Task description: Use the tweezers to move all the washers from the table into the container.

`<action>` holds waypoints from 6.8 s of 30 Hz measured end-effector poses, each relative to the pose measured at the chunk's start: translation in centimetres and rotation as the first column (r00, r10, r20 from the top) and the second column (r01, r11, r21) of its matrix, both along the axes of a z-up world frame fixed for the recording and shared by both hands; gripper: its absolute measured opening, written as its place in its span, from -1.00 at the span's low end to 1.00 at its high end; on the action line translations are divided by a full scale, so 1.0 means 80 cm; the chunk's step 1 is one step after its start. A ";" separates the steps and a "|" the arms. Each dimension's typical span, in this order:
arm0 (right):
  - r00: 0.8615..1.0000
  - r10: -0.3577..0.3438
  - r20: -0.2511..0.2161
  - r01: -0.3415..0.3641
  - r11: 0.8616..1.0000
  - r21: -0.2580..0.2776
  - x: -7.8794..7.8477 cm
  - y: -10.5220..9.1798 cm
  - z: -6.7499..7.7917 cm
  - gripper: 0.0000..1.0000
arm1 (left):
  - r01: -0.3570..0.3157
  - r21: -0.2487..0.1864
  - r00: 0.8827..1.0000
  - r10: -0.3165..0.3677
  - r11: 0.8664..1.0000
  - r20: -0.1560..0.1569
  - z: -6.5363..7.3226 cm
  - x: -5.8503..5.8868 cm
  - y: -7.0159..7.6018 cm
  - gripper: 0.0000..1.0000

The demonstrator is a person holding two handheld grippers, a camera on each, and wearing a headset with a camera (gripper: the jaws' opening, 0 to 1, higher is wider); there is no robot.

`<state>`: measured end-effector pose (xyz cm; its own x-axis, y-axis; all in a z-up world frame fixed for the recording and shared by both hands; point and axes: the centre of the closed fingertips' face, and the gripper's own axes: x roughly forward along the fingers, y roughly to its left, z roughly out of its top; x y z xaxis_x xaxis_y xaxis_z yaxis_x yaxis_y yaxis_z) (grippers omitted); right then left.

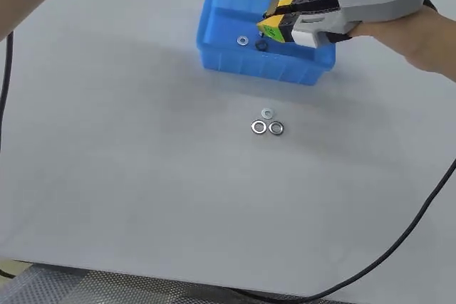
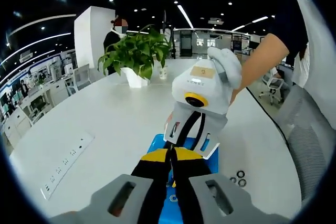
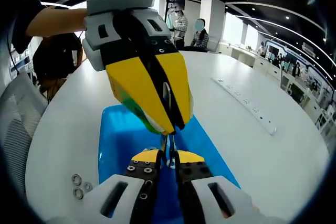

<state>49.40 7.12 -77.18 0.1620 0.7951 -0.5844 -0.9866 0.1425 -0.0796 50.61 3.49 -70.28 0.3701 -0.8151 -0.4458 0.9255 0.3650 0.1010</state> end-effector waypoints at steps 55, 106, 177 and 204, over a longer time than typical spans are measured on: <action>0.962 -0.269 -0.047 0.272 0.957 0.098 -0.086 -0.117 0.044 0.50 | -0.036 -0.059 0.993 0.043 0.998 0.114 0.084 -0.109 0.006 -0.90; 0.974 -0.143 -0.173 0.150 0.988 0.028 -0.197 -0.117 -0.001 0.52 | 0.062 -0.064 0.998 -0.061 0.996 0.014 -0.002 -0.186 -0.028 -0.90; 0.973 0.222 -0.058 -0.222 0.975 0.001 -0.179 -0.033 0.001 -0.79 | 0.033 -0.078 0.999 -0.036 0.996 -0.039 -0.003 -0.173 -0.030 -0.79; 0.979 0.195 -0.062 -0.195 0.981 0.007 -0.175 -0.037 0.006 -0.80 | -0.096 -0.050 0.988 0.089 0.994 -0.122 -0.005 -0.196 0.022 -0.48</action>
